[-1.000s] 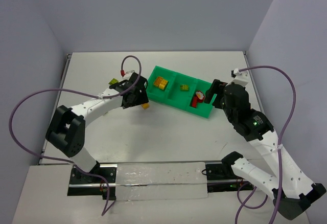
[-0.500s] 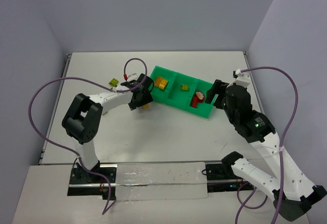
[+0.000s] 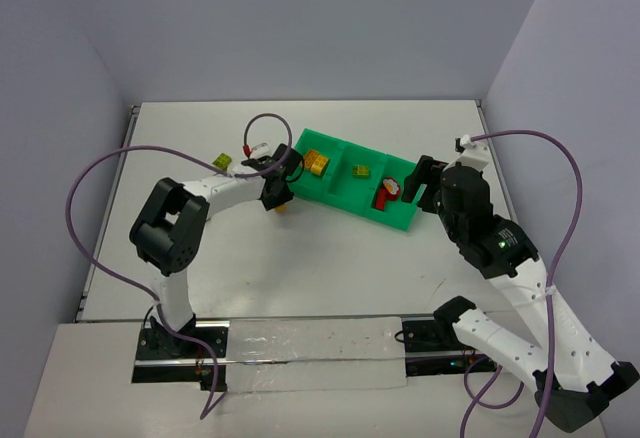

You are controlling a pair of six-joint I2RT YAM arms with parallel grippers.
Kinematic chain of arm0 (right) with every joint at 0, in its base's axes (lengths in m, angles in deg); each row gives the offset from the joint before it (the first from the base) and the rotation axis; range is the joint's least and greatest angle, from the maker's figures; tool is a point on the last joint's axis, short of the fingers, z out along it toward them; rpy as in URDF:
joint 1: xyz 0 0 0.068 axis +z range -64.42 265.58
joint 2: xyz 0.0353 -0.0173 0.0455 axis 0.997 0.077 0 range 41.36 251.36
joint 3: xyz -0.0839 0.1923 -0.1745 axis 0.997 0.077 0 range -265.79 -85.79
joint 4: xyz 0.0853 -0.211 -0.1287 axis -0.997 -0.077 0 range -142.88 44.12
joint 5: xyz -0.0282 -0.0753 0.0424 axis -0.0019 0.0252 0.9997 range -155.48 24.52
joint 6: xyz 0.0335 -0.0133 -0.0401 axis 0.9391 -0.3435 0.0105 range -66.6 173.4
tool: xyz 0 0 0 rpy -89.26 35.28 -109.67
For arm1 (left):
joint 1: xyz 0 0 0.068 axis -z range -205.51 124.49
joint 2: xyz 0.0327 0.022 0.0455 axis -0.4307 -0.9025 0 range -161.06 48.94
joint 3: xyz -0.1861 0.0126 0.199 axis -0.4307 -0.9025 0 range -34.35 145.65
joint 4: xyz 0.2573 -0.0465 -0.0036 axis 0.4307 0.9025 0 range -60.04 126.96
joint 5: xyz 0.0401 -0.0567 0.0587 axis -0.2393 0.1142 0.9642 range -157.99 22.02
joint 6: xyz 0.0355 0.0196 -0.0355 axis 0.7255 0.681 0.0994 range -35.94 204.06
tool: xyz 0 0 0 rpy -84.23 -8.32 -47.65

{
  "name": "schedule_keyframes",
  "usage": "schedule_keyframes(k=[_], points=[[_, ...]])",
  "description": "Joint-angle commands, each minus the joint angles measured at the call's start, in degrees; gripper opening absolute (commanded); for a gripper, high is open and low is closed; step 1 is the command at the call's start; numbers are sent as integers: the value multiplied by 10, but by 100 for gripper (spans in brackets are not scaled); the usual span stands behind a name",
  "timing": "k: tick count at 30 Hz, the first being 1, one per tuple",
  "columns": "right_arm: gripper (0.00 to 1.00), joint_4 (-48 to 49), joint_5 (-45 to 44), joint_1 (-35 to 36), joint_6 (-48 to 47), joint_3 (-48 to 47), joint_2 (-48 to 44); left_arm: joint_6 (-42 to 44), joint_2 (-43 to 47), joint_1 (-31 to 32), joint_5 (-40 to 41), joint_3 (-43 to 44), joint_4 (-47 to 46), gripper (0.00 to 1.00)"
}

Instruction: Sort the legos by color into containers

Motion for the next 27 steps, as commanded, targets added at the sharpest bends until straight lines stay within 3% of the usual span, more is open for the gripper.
schedule_keyframes(k=[1, 5, 10, 21, 22, 24, 27], points=[[82, 11, -6, -3, -7, -6, 3, -13, 68, 1, 55, -14, 23, 18], [82, 15, -5, -2, -7, -3, 4, -9, 144, 5, 84, -27, 38, 7], [82, 19, 0, -3, -3, 0, 6, 43, 164, 8, 66, 7, 18, 6], [82, -6, -18, -3, -6, -14, -8, 133, 3, 18, 5, 218, 7, 9], [82, -8, -20, -3, -6, -15, -9, 136, -9, 18, 1, 230, 6, 11], [82, -10, -21, -3, -6, -16, -10, 138, -37, 17, -8, 260, 14, 28], [82, -13, -23, -3, -5, -19, -10, 140, -65, 18, -19, 299, 34, 69]])
